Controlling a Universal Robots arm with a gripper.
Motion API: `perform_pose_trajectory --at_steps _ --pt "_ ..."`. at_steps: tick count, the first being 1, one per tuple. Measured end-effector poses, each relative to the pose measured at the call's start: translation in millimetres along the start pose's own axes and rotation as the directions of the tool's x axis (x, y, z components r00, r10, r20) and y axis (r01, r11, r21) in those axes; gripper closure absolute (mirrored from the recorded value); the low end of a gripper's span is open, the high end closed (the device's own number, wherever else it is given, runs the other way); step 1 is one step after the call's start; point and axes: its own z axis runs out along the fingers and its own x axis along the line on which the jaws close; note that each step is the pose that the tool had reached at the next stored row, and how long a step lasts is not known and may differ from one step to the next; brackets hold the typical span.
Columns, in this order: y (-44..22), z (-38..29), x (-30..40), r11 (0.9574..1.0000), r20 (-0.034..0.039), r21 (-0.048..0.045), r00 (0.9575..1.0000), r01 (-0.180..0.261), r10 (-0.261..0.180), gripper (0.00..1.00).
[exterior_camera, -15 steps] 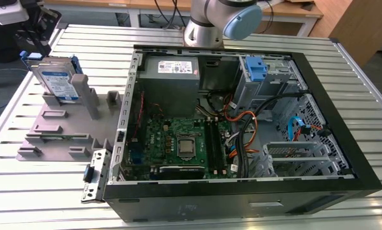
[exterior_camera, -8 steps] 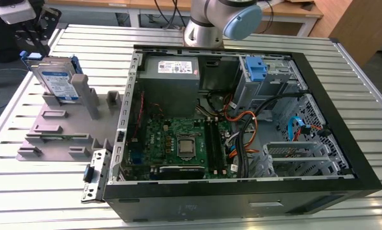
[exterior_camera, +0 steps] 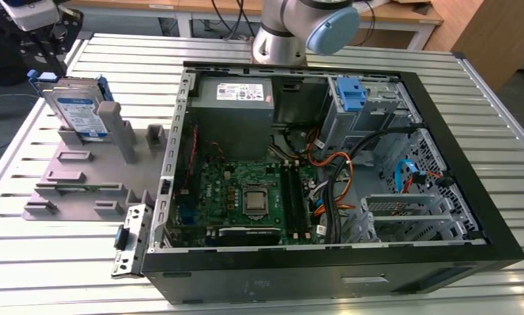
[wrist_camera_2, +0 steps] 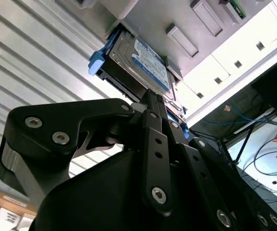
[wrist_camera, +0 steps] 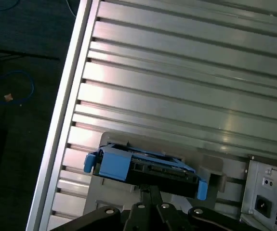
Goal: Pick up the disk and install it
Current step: 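Pick up the disk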
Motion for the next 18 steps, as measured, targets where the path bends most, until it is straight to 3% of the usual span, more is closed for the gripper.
perform_pose_trajectory --at_steps 4,8,12,18 --pt "0.0 0.1 0.0 0.9975 -0.0052 -0.0007 0.9974 0.071 -0.071 0.89" --pt "0.0 0.1 0.0 0.99 -0.0104 -0.0018 0.9899 0.141 -0.141 0.89" --pt "0.0 0.2 0.0 0.9775 -0.0153 -0.0033 0.9773 0.211 -0.211 0.89" --pt "0.0 0.2 -0.1 0.9537 -0.0219 -0.0057 0.9534 0.301 -0.301 0.89"
